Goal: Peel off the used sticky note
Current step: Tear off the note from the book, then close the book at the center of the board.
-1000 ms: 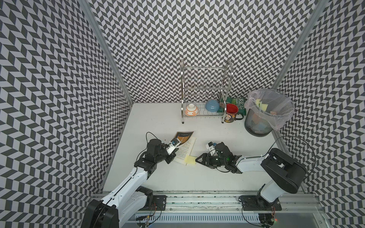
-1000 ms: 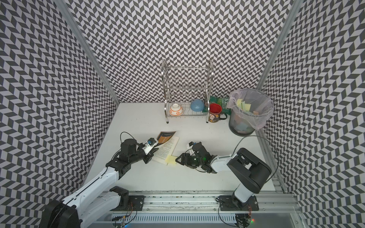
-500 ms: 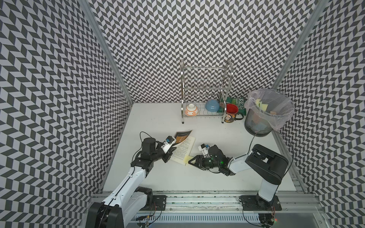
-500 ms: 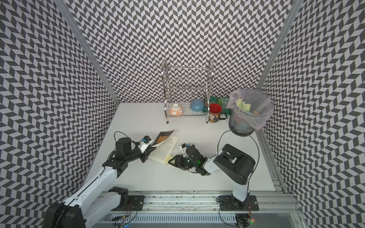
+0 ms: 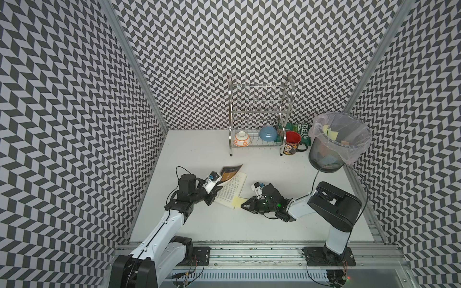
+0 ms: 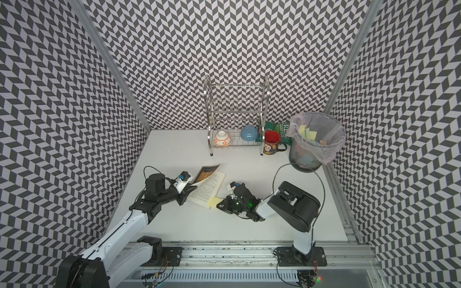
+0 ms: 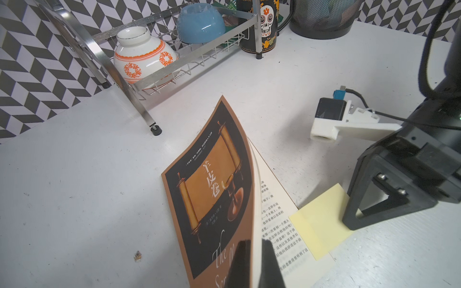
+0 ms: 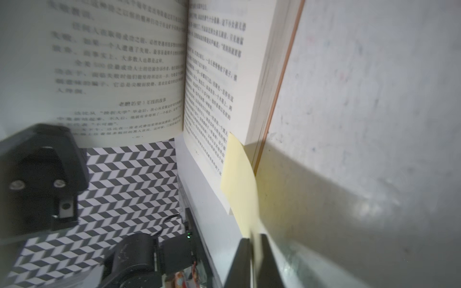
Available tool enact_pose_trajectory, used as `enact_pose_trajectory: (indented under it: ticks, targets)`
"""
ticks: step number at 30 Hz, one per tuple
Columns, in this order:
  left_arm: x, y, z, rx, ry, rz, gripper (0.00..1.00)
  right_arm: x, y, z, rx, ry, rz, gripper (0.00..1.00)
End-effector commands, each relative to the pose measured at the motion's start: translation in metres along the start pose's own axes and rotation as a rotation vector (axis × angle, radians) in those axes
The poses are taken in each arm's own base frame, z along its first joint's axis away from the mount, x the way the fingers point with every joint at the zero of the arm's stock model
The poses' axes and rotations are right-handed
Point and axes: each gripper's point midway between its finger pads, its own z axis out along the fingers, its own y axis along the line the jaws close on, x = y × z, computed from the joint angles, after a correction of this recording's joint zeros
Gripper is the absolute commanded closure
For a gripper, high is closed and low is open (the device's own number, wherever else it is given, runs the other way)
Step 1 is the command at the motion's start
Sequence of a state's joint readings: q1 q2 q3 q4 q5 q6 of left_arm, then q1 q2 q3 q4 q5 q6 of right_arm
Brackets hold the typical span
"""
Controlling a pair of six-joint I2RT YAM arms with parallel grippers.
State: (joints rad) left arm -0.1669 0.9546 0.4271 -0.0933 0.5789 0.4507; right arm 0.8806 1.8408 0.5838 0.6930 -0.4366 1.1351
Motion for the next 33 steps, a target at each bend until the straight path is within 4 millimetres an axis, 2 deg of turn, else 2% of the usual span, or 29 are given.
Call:
enact_pose_trajectory:
  ticks: [1,7,10,21,29,33]
  targets:
    - [-0.006,-0.001,-0.003,0.015,-0.016,-0.013,1.0,-0.008,0.007,0.001,-0.006,-0.034,-0.026,1.0]
    - [-0.006,0.0,-0.004,0.008,-0.019,-0.01,1.0,-0.012,0.013,-0.012,0.009,-0.059,-0.057,1.0]
    - [-0.006,0.0,-0.003,0.009,-0.015,-0.012,1.0,-0.014,0.009,-0.022,0.03,-0.067,-0.063,1.0]
    - [-0.005,-0.002,-0.003,0.02,-0.013,-0.009,1.0,-0.028,-0.015,-0.086,0.081,-0.164,-0.062,1.0]
    - [-0.005,-0.009,-0.002,0.069,-0.007,-0.008,1.0,-0.052,0.016,-0.132,0.109,-0.291,-0.166,1.0]
    - [-0.006,-0.012,-0.003,0.082,-0.006,0.002,1.0,-0.063,0.026,-0.153,0.139,-0.358,-0.198,1.0]
